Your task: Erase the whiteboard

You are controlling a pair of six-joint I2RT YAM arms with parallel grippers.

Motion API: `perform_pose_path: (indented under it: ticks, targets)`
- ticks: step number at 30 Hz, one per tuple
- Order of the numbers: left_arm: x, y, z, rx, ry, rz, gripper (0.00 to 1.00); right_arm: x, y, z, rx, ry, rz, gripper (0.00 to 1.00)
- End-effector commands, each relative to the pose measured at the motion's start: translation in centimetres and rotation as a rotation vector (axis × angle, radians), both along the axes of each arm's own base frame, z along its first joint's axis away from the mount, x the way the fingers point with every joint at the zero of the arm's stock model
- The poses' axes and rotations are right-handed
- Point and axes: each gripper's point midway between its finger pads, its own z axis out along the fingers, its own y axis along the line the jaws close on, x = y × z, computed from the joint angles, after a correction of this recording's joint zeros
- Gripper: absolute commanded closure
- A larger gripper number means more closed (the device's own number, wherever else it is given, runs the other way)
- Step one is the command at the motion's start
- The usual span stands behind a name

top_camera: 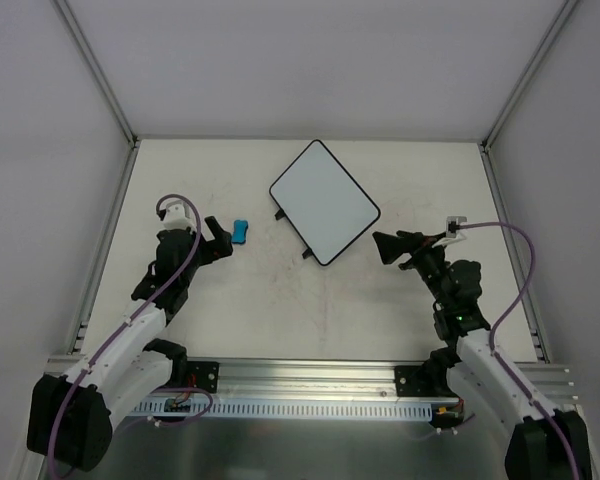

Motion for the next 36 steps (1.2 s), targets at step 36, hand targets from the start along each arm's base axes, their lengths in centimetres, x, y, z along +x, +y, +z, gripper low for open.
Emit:
perform_pose_path:
  ticks: [36]
  targets:
    - [-5.6,1.2,-1.9,-0.071,-0.002,0.015,0.01,-3.4,-6.3,-5.5,-0.283,0.129,-0.246,0.01]
